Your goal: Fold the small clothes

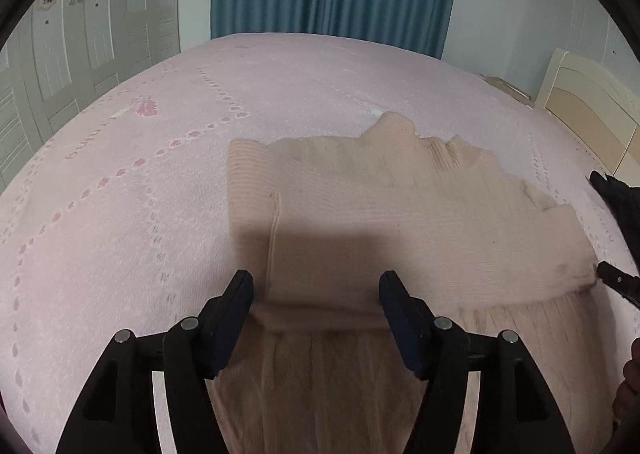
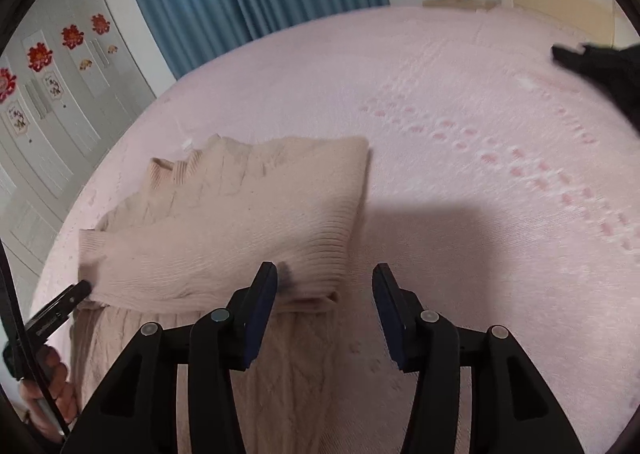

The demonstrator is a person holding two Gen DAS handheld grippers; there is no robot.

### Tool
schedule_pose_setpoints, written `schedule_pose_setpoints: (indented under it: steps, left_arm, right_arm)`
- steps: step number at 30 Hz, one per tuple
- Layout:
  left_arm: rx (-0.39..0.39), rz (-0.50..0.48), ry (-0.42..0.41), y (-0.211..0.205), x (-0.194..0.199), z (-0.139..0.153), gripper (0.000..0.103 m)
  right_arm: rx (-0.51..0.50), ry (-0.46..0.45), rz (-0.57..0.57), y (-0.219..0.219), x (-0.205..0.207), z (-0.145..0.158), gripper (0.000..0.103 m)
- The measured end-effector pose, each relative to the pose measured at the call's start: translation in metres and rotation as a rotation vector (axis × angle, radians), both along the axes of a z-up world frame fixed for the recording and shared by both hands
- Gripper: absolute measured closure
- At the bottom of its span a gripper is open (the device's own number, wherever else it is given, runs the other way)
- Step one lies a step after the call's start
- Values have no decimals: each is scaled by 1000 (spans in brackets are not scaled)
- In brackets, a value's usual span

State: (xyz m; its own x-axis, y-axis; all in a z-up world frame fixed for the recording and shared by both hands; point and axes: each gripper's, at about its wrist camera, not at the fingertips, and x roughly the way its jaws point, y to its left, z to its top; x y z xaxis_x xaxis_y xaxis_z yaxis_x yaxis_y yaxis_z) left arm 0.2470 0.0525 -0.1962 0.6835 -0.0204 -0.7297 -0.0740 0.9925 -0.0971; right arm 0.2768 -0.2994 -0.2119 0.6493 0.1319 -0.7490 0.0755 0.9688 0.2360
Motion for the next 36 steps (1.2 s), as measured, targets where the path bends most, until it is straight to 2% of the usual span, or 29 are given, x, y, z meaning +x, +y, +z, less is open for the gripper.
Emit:
schedule_pose_setpoints:
  steps: [3,9,12,16,20,24,26,32,34,36]
  left_arm:
    - [-25,8,23,5,-24,0,40]
    - [-21,36,38,16,-80,1,43]
    - [-66,13,61,22,-107,0,43]
    - [-47,-3,96,23,-142,-7,43]
    - [-47,-13,87,25,-177,-6,43]
    - [-97,3,90,32,-205,-7,43]
    - [-106,8,90,31,-213,-10,43]
    - [-54,16,93,20,-226,-10,43]
    - [-46,15,95,17,-225,-10,47]
    - [-45,4,93,13,-224,-10,62]
  right_arm:
    - [-61,-26,34,4,-19,10,54]
    - [-72,-84,28,9,-63,28,54]
    - [-55,-72,54,10,-91,29,57]
    - [-51,-46,70,9,-132,31,56]
    - [-40,-18,89,8,-170,28,56]
    - [-22,8,116,13,-203,24,56]
    - [-21,19,122,17,-217,21,56]
    - [2,93,166,33,-234,4,57]
    - [-10,114,180,41,-232,-1,56]
    - [-35,134,181,49,-228,-9,56]
